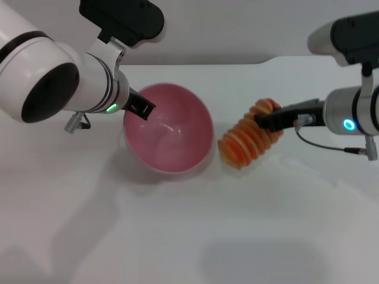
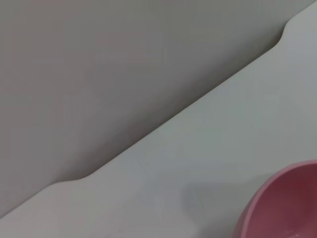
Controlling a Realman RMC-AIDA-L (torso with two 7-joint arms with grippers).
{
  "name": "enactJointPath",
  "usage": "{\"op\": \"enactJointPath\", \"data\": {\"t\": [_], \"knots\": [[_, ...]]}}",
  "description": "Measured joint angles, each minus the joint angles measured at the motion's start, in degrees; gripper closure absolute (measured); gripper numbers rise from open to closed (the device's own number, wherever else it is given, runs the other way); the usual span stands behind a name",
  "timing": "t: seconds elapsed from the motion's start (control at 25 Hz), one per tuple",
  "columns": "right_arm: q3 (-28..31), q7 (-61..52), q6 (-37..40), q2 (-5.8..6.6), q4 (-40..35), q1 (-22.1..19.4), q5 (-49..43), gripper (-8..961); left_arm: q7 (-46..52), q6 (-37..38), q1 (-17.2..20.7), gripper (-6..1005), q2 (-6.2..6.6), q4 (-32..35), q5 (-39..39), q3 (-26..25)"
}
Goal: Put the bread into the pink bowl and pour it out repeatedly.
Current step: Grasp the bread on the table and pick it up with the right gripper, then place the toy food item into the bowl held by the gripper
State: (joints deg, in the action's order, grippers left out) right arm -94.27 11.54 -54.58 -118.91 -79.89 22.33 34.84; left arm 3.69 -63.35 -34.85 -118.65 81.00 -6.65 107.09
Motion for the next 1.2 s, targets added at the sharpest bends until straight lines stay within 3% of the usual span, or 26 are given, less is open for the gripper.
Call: {"op": "enactJointPath", "data": {"t": [0.36,0.88,1.2], "knots": [[-0.11,-0.47,-3.26,-0.18,-9.03,-0.84,-0.10,628,-0.07,-0.10,-0.85,952,-0.02,0.46,-3.07,0.82],[-3.11,-1.00,0.77,-0.20,-3.58,3.00,0.56,731,0.39,0.61,-2.06,952,-0.17,1.77,-4.62,1.80],[-4.79,0.01,2.48,-0.07,0.70,6.24,6.44,772,-0.03,1.83,-2.06,952,-0.18,1.94,-6.46,1.89]]}}
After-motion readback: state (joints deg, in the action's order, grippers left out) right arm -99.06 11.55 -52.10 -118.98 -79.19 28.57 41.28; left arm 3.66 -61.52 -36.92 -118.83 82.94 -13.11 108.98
